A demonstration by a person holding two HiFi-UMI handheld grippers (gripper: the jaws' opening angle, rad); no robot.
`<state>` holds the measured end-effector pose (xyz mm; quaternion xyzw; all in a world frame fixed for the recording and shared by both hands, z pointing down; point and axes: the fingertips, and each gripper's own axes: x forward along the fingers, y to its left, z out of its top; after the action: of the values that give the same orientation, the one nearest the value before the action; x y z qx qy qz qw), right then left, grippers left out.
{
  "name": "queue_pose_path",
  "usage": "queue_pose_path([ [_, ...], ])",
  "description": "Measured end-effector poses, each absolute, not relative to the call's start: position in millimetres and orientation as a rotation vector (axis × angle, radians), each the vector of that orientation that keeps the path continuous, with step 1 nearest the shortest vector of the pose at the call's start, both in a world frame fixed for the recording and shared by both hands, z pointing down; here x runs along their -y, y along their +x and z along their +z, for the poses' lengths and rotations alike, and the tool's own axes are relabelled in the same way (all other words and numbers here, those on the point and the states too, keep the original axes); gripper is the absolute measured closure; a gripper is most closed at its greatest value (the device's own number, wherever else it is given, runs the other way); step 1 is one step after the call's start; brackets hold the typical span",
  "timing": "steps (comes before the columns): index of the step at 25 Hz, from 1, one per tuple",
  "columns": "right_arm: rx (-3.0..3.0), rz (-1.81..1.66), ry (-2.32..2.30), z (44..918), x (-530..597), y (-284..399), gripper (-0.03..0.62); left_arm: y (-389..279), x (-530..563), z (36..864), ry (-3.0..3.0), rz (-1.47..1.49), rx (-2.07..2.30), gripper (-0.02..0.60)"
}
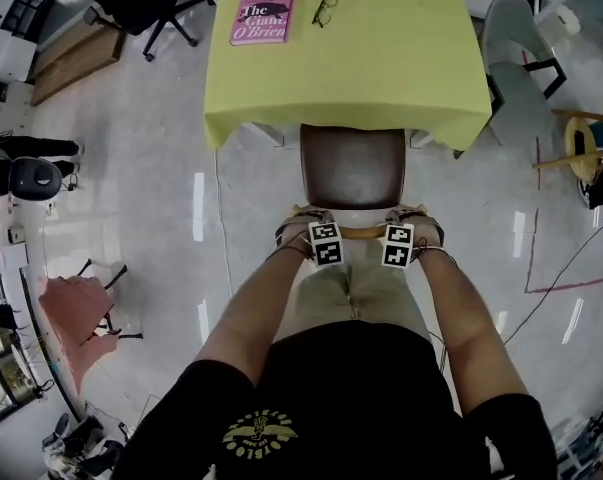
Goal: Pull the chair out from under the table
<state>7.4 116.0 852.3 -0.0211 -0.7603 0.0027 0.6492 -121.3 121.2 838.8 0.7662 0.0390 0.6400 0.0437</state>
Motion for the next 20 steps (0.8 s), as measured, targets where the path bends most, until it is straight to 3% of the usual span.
queue_pose_path([
  [20,1.699,0.118,-0.003,851.5,-243.0,-28.4,0.408,-159.1,-234.0,831.9,2.380,1.938,-0.306,0.420],
])
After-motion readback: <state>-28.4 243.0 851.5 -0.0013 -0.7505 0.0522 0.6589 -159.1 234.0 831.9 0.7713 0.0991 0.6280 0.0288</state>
